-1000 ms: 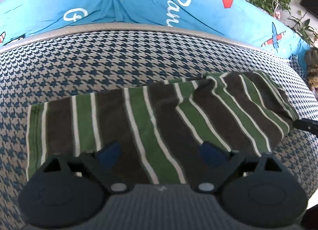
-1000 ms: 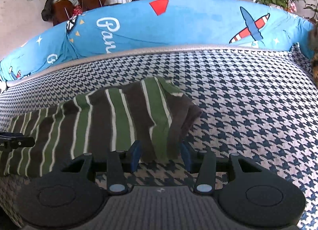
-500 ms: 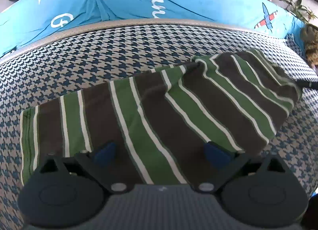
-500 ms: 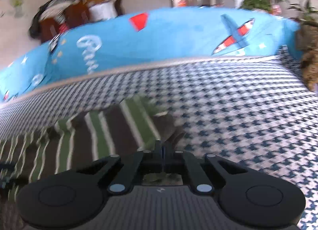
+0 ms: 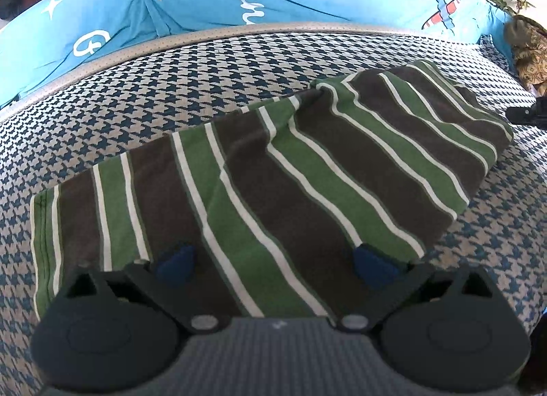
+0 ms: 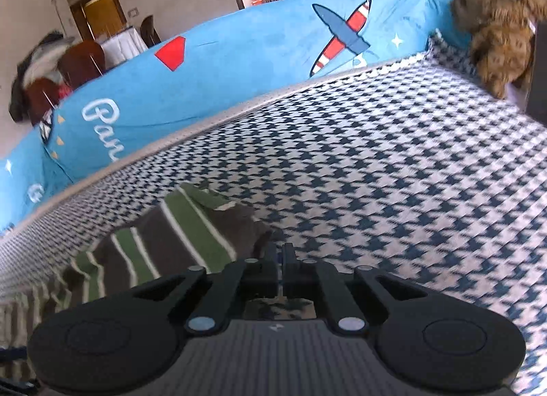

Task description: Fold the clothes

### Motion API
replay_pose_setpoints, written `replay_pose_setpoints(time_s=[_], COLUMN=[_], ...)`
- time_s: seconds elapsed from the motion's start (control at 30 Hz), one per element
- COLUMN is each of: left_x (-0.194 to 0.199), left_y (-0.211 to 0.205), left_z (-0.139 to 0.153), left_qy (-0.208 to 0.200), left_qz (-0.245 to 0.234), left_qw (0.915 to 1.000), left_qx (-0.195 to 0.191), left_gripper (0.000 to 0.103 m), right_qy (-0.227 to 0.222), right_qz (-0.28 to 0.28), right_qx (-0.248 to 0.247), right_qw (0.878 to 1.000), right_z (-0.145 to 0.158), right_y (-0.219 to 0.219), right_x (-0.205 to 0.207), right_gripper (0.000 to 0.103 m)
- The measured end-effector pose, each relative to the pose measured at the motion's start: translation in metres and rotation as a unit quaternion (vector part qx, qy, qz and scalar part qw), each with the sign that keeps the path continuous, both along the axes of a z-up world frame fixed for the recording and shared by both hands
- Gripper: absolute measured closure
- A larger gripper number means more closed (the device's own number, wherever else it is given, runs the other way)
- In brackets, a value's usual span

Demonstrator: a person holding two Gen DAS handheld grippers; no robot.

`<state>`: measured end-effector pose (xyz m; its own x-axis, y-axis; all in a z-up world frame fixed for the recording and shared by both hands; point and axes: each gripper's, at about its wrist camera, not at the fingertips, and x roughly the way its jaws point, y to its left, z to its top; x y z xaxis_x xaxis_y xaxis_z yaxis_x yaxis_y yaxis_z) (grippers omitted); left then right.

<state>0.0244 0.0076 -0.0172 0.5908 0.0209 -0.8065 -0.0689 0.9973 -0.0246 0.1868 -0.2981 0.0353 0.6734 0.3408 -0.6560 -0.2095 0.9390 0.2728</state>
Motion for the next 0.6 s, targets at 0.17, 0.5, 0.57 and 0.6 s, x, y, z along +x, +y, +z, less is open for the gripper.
replay_pose_setpoints(time_s=[0.17,0.5,0.57,0.6], left_x=[-0.001,0.0,0.001,0.001], left_y=[-0.001,0.004,0.004,0.004], left_z=[0.0,0.003,0.004,0.004], left_qy=[0.0,-0.007,-0.008,-0.008], left_qz=[-0.001,0.02,0.023,0.024], left_qw=[1.0,0.9996,0.9995,0.9994], left_qx=[0.0,-0.02,-0.022,-0.024], left_gripper=[0.0,0.0,0.0,0.0], right_qy=[0.005,0.018,0.012,0.005], right_qz=[0.004,0.015,0.022,0.025], right_qx=[0.022,0.007,-0.001,-0.008], right_qw=[1.0,1.0,1.0,1.0], right_z=[-0.005,-0.023,-0.026,-0.027], right_y=[0.006,0.022,0.027,0.029], right_x=[0.004,0.021,0.023,0.024], right_gripper=[0.059,0.048,0.046,0.045])
